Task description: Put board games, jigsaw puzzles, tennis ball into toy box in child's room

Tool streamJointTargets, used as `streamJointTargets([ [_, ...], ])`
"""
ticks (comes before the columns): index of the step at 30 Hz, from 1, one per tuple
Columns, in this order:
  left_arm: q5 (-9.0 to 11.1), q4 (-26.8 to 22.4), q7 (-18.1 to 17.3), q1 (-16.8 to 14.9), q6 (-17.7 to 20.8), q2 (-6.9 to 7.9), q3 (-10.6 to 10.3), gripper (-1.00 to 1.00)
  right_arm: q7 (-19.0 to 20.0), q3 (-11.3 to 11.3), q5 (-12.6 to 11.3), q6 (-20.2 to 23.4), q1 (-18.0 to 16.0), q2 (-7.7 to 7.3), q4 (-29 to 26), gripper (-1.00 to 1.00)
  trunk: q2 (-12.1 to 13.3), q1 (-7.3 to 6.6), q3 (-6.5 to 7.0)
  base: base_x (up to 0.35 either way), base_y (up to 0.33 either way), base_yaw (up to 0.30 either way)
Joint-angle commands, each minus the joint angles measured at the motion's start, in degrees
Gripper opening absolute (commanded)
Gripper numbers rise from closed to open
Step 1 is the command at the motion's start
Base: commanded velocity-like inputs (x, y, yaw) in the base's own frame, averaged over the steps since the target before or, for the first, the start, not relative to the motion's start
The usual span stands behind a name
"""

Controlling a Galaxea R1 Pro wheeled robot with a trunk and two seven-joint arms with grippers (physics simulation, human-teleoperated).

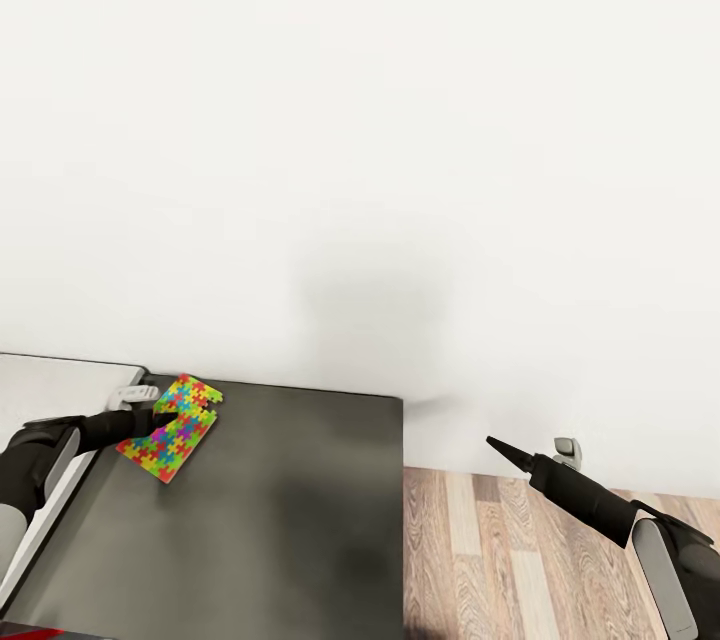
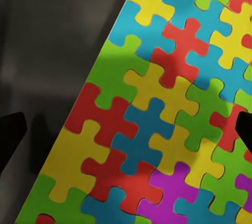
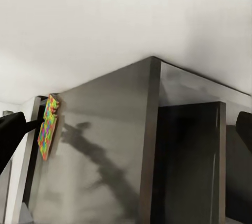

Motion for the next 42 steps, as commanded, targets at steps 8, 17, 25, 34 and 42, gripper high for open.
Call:
streamJointTargets([
  [8, -0.15, 0.0, -0.85, 0.05, 0.41, -0.41, 0.34, 1.0, -0.04, -0.1, -0.15, 0.19, -0.04, 0.69, 0.18, 1.0, -0.1, 0.03, -0.09, 0.0, 0.0, 0.0],
  [17, -0.17, 0.01, -0.85, 0.05, 0.41, -0.29, 0.21, 1.0, -0.11, 0.08, -0.21, 0.19, -0.04, -0.19, 0.18, 1.0, -0.1, 0.03, -0.09, 0.0, 0.0, 0.0],
  [25, -0.18, -0.01, -0.85, 0.05, 0.41, -0.24, 0.19, 1.0, -0.13, 0.16, -0.24, 0.19, -0.04, -0.49, 0.18, 1.0, -0.1, 0.03, -0.09, 0.0, -0.018, 0.0],
  [34, -0.18, 0.0, -0.85, 0.05, 0.41, -0.24, 0.12, 1.0, -0.13, 0.17, -0.24, 0.19, -0.04, -0.53, 0.18, 1.0, -0.1, 0.03, -0.09, -0.006, -0.072, 0.0],
  [42, -0.18, 0.0, -0.91, 0.05, 0.41, -0.24, 0.12, 1.0, -0.13, 0.17, -0.24, 0.19, -0.04, -0.53, 0.18, 1.0, -0.1, 0.03, -0.09, -0.039, -0.118, 0.0],
])
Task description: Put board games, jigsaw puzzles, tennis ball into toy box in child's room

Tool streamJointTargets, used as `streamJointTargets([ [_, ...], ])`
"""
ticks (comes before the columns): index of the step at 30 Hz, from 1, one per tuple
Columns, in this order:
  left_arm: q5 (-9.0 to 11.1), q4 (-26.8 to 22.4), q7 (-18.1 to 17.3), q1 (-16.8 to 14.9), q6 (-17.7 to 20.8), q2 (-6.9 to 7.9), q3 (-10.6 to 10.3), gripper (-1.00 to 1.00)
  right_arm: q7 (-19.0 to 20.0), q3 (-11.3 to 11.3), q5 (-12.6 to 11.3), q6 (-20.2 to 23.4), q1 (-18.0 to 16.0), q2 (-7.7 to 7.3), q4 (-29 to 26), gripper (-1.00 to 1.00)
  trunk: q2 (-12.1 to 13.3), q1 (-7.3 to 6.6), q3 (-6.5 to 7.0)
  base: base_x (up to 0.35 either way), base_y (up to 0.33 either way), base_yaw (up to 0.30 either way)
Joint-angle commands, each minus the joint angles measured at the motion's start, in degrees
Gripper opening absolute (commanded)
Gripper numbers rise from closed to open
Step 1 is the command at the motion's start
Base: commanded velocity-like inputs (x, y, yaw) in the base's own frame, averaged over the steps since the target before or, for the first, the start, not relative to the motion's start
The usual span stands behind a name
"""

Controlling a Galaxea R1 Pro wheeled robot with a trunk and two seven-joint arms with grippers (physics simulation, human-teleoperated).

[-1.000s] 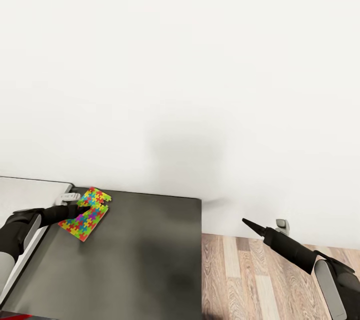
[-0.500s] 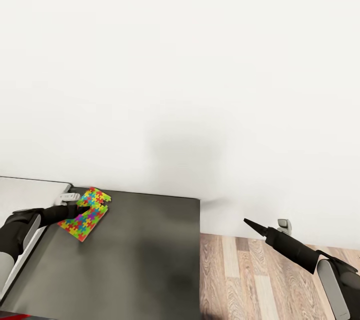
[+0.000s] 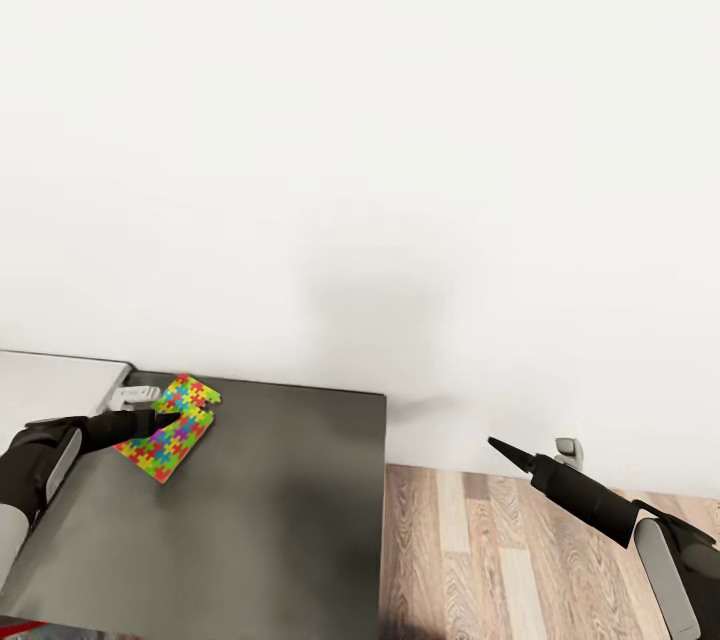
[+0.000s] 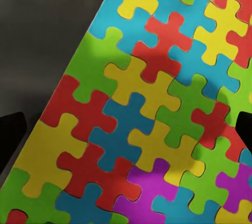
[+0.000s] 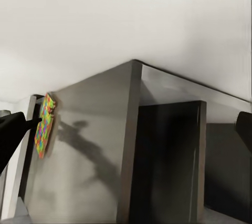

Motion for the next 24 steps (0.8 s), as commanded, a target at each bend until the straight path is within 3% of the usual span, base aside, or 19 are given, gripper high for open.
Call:
streamJointTargets([
  [1, -0.18, -0.06, -0.36, -0.02, 0.49, -0.04, 0.24, 1.0, 0.08, -0.04, -0.2, 0.33, -0.04, -0.01, 0.01, 1.0, -0.1, 0.02, -0.09, -0.085, -0.177, 0.0],
  [8, -0.18, -0.07, -0.64, -0.02, 0.49, 0.04, 0.3, 1.0, 0.08, -0.05, -0.2, 0.33, -0.04, -0.01, 0.01, 1.0, -0.1, 0.02, -0.09, -0.055, -0.093, 0.0],
  [16, -0.47, -0.07, -5.27, -0.02, 0.49, 0.17, 0.38, 1.0, 0.16, -0.06, -0.2, 0.33, -0.04, -0.01, 0.01, 1.0, -0.1, 0.02, -0.09, -0.06, -0.159, 0.0],
  [24, -0.68, -0.06, -6.26, -0.02, 0.49, 0.13, 0.32, 1.0, 0.17, 0.06, -0.2, 0.33, -0.04, -0.01, 0.01, 1.0, -0.1, 0.02, -0.09, -0.005, -0.221, 0.0],
])
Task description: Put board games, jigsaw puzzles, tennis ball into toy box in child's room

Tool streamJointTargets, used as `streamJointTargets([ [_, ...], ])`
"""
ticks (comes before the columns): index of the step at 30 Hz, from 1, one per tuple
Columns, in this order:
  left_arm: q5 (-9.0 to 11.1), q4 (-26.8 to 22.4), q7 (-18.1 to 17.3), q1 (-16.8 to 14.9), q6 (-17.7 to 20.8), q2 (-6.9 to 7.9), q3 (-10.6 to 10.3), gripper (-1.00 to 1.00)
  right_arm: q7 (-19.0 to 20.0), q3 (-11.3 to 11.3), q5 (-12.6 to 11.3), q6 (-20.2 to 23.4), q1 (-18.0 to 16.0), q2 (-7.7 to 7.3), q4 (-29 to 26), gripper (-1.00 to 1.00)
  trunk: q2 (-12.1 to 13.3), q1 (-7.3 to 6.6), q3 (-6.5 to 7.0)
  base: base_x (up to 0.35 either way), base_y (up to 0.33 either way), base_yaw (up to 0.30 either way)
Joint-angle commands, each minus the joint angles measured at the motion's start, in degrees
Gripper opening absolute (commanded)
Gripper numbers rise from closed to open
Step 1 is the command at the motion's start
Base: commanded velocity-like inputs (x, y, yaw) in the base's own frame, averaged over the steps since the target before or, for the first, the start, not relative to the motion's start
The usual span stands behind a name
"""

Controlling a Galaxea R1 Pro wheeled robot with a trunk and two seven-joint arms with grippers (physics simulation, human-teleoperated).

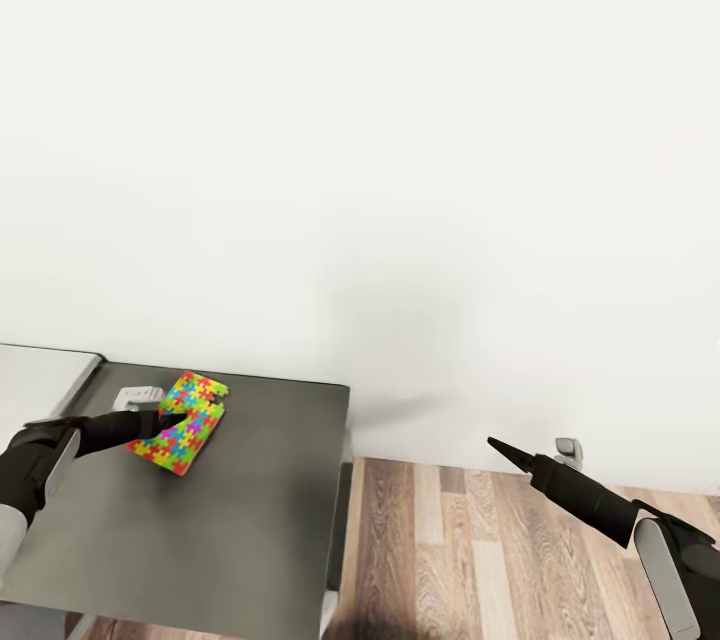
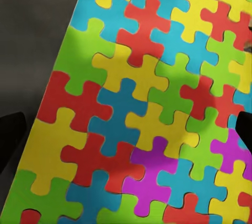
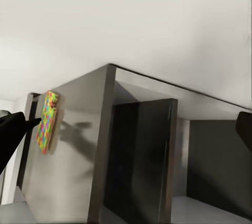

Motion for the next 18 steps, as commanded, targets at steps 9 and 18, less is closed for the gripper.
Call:
streamJointTargets([
  [9, -0.01, -0.07, -0.58, -0.04, 0.48, 0.02, 0.24, 1.0, 0.08, 0.03, -0.2, 0.33, -0.04, 0.0, 0.01, 1.0, -0.1, 0.03, -0.09, -0.001, -0.147, 0.0],
  [18, 0.1, -0.14, -0.99, -0.04, -0.27, 0.2, 0.19, 1.0, 0.08, 0.05, -0.2, 0.33, -0.04, 0.0, 0.09, 1.0, -0.1, 0.03, -0.09, -0.078, -0.193, 0.0],
])
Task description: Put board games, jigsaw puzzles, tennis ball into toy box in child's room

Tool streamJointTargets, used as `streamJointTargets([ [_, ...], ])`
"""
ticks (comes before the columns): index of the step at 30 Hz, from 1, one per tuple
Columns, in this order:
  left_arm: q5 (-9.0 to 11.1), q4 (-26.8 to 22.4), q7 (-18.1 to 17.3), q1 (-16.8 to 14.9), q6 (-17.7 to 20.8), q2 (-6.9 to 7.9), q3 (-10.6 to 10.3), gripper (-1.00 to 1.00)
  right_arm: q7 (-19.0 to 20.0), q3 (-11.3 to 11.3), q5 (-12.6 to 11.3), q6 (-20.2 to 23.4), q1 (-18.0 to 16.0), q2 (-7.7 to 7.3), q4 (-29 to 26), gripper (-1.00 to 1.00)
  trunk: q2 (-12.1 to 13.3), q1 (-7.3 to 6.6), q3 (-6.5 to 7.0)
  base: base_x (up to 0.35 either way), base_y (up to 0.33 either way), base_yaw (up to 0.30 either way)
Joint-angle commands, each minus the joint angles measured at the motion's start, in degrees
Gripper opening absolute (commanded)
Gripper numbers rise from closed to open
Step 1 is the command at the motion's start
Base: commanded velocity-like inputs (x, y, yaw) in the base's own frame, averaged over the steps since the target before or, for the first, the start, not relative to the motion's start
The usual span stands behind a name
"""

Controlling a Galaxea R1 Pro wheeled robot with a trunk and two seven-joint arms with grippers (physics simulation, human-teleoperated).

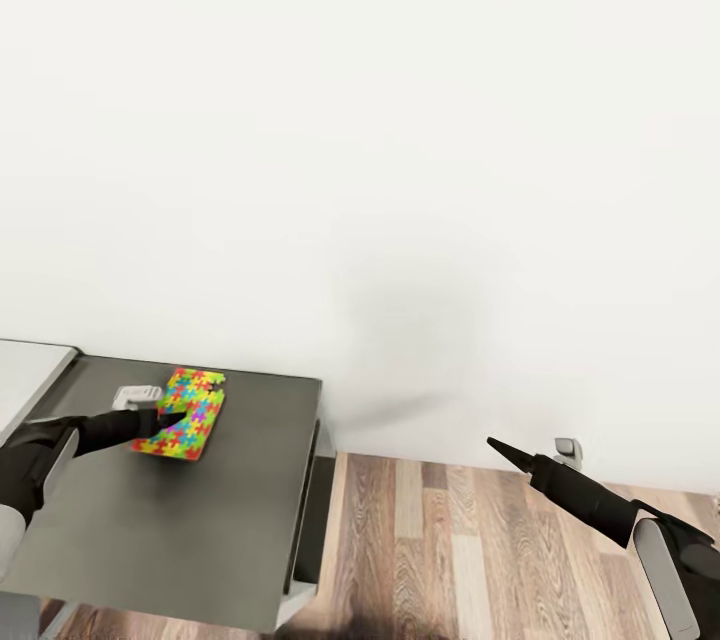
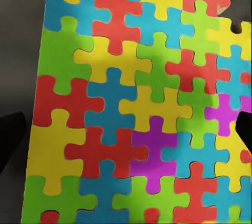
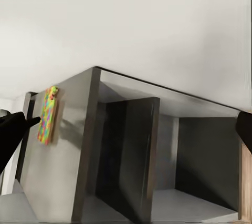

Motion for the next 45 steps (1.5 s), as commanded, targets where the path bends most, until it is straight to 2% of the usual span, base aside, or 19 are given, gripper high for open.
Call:
streamJointTargets([
  [1, -0.27, -0.07, -0.89, -0.04, 0.05, -0.02, 0.26, 1.0, 0.08, -0.04, -0.2, 0.33, -0.04, -0.01, 0.02, 1.0, -0.1, 0.02, -0.09, -0.118, -0.203, 0.0],
  [4, -0.51, -0.06, -3.05, -0.01, -0.85, -0.01, 0.25, 1.0, 0.08, -0.04, -0.2, 0.33, -0.04, -0.01, 0.02, 1.0, -0.1, 0.02, -0.09, -0.122, -0.205, 0.0],
  [9, -0.61, -0.07, -4.44, 0.02, -1.25, 0.07, 0.25, 1.0, 0.08, -0.04, -0.2, 0.33, -0.04, -0.01, 0.02, 1.0, -0.1, 0.02, -0.09, -0.122, -0.2, 0.0],
  [17, -0.63, -0.04, -4.78, 0.01, -1.39, 0.03, 0.29, 1.0, 0.08, -0.04, -0.2, 0.33, -0.04, -0.01, 0.02, 1.0, -0.1, 0.02, -0.09, -0.063, -0.109, 0.0],
  [45, -0.58, -0.04, -4.81, -0.03, -1.19, 0.09, 0.51, 1.0, 0.17, 0.05, -0.12, 0.37, -0.04, 0.08, -0.06, 1.0, -0.1, 0.02, 0.25, -0.001, -0.002, -0.031],
])
